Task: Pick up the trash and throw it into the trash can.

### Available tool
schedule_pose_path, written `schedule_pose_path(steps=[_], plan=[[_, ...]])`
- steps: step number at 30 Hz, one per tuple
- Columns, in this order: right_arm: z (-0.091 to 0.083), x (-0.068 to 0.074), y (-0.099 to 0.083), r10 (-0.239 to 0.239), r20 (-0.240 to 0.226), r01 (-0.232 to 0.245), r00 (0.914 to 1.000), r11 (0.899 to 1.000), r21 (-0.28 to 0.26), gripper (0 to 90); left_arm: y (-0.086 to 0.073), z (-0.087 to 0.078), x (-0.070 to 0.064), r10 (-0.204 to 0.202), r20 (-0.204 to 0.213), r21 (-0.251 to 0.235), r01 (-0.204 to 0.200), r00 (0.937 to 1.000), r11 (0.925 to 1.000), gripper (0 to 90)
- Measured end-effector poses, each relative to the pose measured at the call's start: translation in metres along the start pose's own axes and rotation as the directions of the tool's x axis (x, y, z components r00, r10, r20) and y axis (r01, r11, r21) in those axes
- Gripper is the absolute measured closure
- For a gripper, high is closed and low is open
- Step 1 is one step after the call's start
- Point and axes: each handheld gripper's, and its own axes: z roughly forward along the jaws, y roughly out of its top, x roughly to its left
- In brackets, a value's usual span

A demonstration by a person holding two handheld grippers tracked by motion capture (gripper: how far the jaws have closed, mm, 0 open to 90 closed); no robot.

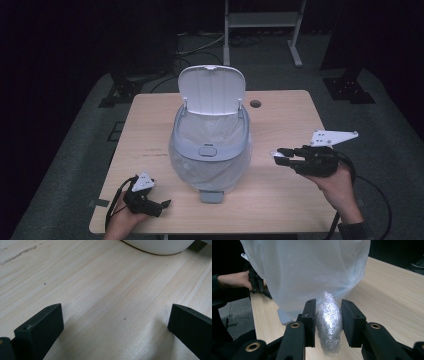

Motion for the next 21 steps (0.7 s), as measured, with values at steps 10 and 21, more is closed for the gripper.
schedule_pose_path(steps=[10,21], plan=[[0.000,0.004,0.017,-0.011,-0.033,0.010,0.9994,0.999,-0.035,65.3,0.000,0.000,0.000,0.000,0.000,-0.001,0.000,1.0000,1.0000,0.0],[0.001,0.009,0.037,-0.038,-0.063,0.033,0.9973,0.997,-0.067,65.3,0.000,0.000,0.000,0.000,0.000,0.000,0.000,1.0000,1.0000,0.0]])
